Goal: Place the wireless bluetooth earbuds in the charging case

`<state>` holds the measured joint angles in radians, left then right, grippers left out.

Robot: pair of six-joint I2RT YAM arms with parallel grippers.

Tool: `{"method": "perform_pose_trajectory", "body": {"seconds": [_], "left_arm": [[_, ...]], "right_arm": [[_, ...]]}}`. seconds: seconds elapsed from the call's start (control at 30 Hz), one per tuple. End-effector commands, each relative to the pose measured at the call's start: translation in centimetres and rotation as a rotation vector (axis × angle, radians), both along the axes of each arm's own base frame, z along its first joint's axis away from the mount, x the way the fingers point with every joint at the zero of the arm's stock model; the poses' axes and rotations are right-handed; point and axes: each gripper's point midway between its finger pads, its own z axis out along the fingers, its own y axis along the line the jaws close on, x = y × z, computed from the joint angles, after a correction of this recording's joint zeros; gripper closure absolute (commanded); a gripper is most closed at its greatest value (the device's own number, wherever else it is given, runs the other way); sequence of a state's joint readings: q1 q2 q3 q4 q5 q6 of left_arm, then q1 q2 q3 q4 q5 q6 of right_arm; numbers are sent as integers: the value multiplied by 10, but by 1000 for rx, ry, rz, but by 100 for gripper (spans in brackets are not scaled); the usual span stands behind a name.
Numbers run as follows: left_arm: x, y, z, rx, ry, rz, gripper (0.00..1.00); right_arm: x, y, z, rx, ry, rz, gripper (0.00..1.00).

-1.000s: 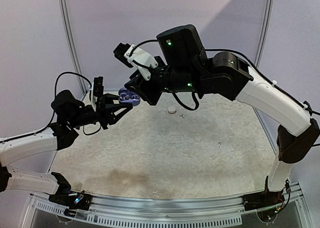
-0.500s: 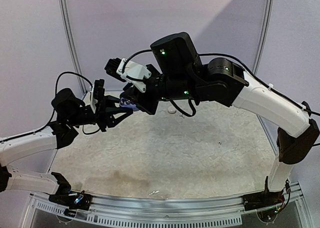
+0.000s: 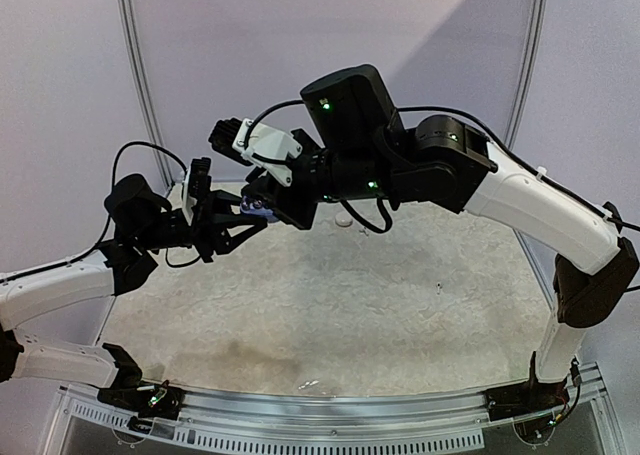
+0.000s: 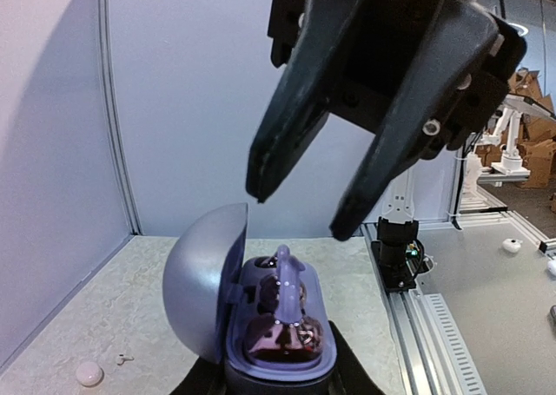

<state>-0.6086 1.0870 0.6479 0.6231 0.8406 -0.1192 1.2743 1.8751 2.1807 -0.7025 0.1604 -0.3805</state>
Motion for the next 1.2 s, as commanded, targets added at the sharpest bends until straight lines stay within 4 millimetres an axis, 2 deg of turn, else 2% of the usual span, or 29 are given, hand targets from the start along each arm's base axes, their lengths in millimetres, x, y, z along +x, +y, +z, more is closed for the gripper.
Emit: {"method": "perform_pose_trajectory", "body": {"seconds": [0.0, 0.2, 0.57, 1.17], "left_arm": [[-3, -3, 7, -4, -25, -19, 100], [-3, -4, 6, -4, -23, -16, 100], [-3, -3, 6, -5, -25, -16, 100], [-1, -2, 8, -14, -33, -1, 100]], "right_arm": [[-3, 4, -22, -54, 25, 16, 83], [-1, 3, -28, -79, 12, 16, 86], [4, 3, -34, -94, -6, -14, 85], [10, 2, -57, -148, -12, -41, 91]]}}
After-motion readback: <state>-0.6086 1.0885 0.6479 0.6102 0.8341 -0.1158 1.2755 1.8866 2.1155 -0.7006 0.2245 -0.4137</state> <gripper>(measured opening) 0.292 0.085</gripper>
